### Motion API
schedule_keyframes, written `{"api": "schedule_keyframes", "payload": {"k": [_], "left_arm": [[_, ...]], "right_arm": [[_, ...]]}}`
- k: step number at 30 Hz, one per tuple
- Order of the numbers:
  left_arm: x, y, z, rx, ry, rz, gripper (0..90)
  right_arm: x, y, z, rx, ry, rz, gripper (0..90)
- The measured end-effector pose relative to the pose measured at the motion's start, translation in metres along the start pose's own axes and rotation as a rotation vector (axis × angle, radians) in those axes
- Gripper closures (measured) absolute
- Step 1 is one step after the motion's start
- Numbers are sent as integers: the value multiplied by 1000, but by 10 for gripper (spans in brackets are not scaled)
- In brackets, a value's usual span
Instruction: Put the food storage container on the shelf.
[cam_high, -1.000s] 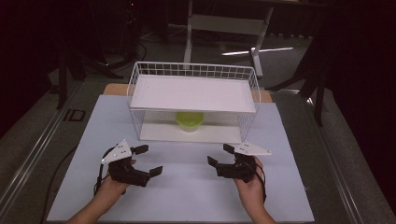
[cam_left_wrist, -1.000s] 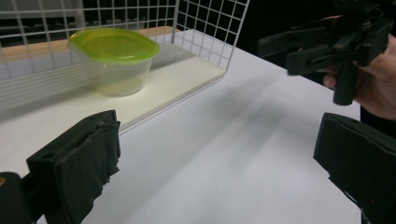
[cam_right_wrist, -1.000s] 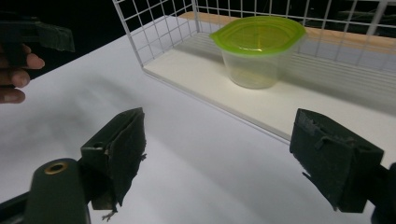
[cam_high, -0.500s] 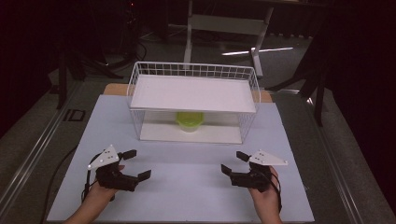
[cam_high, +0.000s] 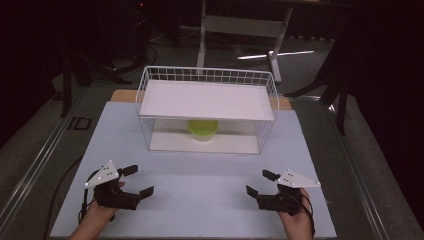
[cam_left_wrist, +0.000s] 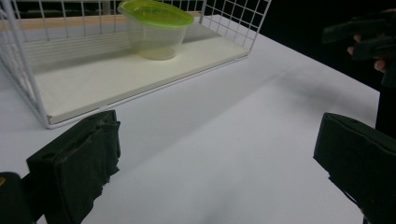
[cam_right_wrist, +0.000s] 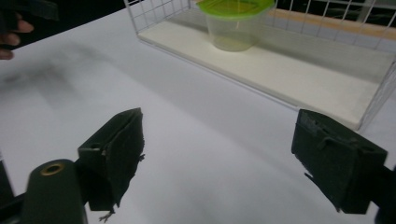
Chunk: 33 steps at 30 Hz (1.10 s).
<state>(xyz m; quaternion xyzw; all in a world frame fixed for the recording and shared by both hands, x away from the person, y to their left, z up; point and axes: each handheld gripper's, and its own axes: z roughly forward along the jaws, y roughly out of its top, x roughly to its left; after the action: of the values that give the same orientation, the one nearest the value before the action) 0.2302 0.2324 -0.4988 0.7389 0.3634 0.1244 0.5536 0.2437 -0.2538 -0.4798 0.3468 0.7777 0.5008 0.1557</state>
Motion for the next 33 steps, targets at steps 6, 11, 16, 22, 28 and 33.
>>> {"api": "schedule_keyframes", "payload": {"k": [6,11,16,22,28,33], "left_arm": [[1,-3,-5,-5,14,3,13],[1,-8,-5,6,14,-4,13],[1,-12,-6,10,16,1,13],[3,-17,-5,23,18,4,13],[3,-19,-6,20,16,6,13],[3,-19,-7,19,31,12,13]], "right_arm": [[-3,-8,-6,4,-14,19,160],[-6,-15,-11,-2,-18,28,160],[-10,-22,-11,9,-24,3,157],[-16,-28,-9,-3,-12,17,159],[-17,-32,-7,6,3,19,159],[-19,-34,-6,2,-7,33,157]]}}
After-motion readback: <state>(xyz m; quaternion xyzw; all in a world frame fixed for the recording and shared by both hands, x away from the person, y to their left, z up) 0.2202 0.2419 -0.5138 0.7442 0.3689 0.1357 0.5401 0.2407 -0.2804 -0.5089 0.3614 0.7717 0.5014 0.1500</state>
